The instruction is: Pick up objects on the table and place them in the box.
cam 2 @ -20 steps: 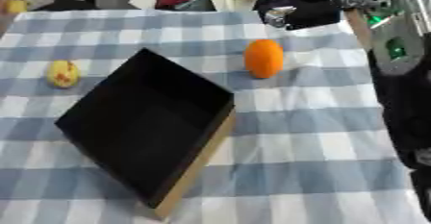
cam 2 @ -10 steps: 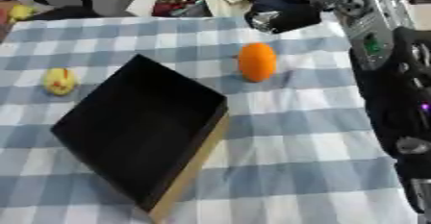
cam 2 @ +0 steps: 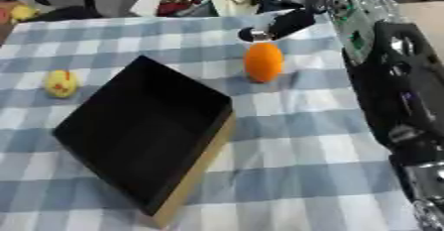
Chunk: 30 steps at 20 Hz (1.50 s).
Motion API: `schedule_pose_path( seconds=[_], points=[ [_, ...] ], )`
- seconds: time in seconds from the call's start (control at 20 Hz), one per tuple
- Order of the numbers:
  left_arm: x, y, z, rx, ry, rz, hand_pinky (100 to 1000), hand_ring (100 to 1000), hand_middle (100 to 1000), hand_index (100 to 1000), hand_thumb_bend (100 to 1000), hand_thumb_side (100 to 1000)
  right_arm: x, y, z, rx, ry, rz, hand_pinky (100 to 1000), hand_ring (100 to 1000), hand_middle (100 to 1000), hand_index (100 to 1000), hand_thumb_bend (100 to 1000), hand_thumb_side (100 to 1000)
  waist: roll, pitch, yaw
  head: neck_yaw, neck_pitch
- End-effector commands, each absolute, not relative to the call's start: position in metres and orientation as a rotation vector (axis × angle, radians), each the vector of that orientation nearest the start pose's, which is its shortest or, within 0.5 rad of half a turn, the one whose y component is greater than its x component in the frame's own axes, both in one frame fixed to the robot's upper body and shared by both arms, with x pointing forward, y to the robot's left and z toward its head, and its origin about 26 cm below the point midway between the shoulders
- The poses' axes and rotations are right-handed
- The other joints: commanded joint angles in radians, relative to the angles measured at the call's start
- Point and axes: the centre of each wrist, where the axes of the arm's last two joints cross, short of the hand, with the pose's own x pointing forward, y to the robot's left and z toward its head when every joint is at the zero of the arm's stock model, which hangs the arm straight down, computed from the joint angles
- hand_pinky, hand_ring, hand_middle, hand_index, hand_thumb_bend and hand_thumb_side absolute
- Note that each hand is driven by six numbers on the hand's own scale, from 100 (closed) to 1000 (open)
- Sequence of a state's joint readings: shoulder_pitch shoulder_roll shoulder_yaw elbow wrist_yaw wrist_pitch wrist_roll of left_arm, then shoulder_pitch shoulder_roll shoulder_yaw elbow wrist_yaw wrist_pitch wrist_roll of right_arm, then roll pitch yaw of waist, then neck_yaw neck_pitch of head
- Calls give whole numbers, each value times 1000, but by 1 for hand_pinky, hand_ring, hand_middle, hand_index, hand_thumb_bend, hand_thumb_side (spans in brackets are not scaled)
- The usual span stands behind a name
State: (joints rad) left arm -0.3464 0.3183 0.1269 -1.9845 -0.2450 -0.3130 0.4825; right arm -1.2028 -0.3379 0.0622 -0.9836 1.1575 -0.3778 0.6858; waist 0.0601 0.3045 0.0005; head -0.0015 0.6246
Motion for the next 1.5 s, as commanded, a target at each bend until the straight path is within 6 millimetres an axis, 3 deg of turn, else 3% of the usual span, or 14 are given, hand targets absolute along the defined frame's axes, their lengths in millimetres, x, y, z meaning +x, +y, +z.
schedule_pose_path(
  seconds=[0.05, 0.1, 0.3, 0.5, 1.05, 1.5],
  points=[
    [301, 288, 228, -835, 3352, -123, 468, 573, 528, 739, 137, 875, 487, -199, 329, -1054, -1360, 1889, 930, 919, 927, 974, 520, 831, 0, -25, 2, 4, 8],
    [301, 288, 228, -835, 3353, -122, 468, 573, 528, 739, 136, 874, 488, -199, 328, -1049, -1344, 1893, 931, 920, 933, 979, 509, 753, 0, -25, 2, 4, 8],
    [301, 289, 228, -838, 3353, -120, 468, 573, 528, 739, 134, 872, 492, -199, 327, -1037, -1299, 1903, 927, 920, 938, 997, 470, 594, 0, -26, 4, 6, 7],
    [301, 289, 228, -843, 3353, -118, 468, 573, 528, 739, 128, 865, 494, -201, 327, -1024, -1266, 1918, 919, 911, 934, 1000, 446, 527, -1, -27, 4, 7, 5],
    [301, 288, 227, -851, 3355, -112, 466, 572, 526, 737, 116, 850, 501, -209, 322, -1019, -1154, 1897, 907, 907, 933, 1000, 479, 523, -4, -25, 6, 8, 1],
    [301, 288, 227, -847, 3357, -115, 465, 571, 527, 737, 117, 850, 509, -208, 303, -1016, -1061, 1924, 897, 905, 926, 1000, 486, 543, -4, -22, 7, 7, 0]
  ],
)
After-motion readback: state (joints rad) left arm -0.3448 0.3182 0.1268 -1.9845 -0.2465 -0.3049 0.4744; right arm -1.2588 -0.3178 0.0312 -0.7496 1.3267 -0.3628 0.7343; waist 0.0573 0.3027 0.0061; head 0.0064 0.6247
